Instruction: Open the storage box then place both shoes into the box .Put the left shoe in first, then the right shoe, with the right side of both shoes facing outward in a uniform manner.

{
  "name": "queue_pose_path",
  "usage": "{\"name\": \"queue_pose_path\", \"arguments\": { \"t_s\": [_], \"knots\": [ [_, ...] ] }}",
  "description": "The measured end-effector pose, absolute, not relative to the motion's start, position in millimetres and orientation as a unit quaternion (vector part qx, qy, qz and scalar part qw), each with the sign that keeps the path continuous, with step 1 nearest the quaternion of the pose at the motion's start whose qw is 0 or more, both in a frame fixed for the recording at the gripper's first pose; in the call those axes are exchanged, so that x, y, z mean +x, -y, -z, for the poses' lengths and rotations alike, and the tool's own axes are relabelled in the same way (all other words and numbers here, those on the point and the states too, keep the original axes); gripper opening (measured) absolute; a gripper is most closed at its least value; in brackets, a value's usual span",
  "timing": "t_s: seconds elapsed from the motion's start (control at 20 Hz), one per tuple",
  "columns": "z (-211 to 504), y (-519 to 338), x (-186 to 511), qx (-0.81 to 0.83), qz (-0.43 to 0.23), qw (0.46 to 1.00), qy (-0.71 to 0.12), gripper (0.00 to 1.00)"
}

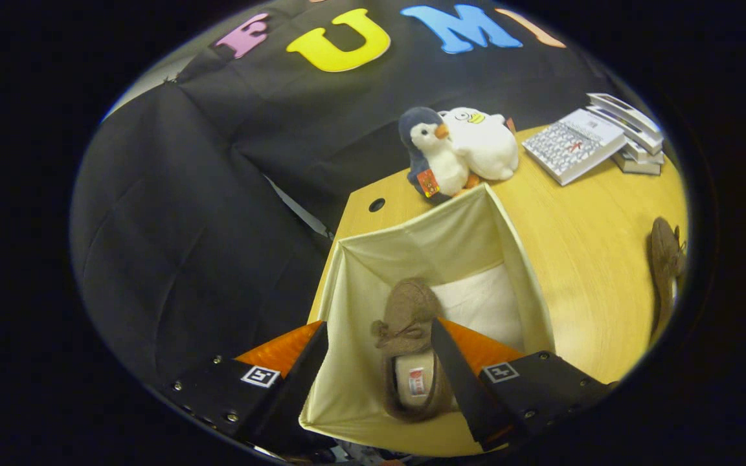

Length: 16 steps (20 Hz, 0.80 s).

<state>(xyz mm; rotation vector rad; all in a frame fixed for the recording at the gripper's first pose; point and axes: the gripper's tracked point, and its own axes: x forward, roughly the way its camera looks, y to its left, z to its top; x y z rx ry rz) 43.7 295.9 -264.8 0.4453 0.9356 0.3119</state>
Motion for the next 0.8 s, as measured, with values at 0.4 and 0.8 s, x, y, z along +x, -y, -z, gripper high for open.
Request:
{"name": "queue_pose_path", "arguments": {
  "t_s": [0.4,0.8],
  "knots": [
    [210,-200,50,0.131,-0.148,0.912,-0.361,0.98],
    [211,-71,40,0.081,-0.085,0.930,-0.349,0.98]
  ]
}}
